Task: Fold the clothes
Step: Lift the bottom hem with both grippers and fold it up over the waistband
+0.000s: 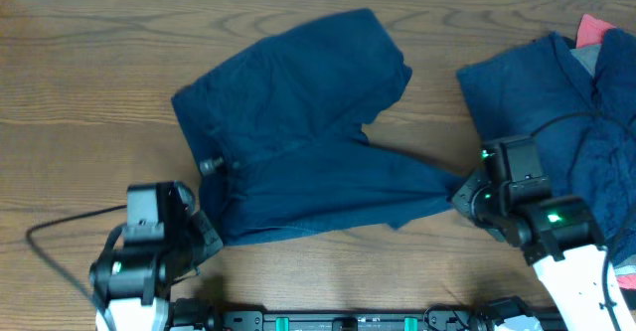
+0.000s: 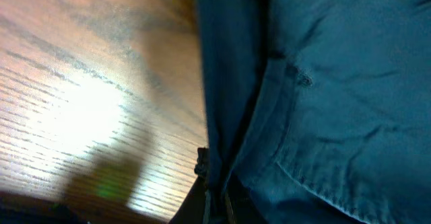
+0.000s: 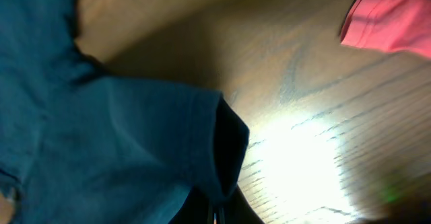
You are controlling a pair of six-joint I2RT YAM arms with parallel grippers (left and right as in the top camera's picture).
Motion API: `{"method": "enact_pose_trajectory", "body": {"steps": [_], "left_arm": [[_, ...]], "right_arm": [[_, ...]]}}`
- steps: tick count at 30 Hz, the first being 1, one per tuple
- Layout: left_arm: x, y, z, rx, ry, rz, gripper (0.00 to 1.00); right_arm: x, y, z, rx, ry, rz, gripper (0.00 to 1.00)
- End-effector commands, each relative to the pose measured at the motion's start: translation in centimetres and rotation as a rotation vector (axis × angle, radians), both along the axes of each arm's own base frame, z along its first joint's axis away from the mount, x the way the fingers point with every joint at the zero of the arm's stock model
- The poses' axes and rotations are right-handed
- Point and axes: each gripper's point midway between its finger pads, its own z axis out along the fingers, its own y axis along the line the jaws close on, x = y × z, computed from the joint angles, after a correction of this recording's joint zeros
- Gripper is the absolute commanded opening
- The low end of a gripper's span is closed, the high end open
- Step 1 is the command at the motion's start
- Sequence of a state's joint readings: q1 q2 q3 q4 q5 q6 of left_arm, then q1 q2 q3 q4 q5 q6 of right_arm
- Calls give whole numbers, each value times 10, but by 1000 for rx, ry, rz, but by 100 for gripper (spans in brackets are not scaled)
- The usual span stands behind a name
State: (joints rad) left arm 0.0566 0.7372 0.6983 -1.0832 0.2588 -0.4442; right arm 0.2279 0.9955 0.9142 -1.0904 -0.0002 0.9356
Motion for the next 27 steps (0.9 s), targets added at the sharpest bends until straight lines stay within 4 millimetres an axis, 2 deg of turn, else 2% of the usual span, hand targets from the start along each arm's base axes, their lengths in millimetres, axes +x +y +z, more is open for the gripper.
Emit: {"method": "enact_pose_trajectory", "body": {"steps": [1, 8, 10, 13, 15, 18, 22, 27], "left_arm": [[2, -2, 33, 1, -118, -23, 6], [-9, -8, 83, -20, -203, -37, 6], [-9, -7, 98, -15, -239, -36, 6], [-3, -6, 107, -8, -281, -33, 6], [-1, -2, 104, 1, -264, -1, 6], [2, 7, 92, 31, -212, 55, 6], [10, 17, 75, 52, -137, 135, 6], [32, 23, 60, 50, -83, 201, 6]], "right_arm": [[10, -27, 27, -120, -74, -9, 1], [18, -47, 75, -243, -165, 15, 1], [24, -47, 95, -267, -220, 59, 1], [37, -41, 116, -296, -275, 161, 1], [47, -37, 120, -312, -280, 214, 1], [64, -33, 114, -327, -258, 256, 1], [100, -14, 103, -322, -285, 388, 1], [142, -4, 91, -354, -330, 445, 1]]}}
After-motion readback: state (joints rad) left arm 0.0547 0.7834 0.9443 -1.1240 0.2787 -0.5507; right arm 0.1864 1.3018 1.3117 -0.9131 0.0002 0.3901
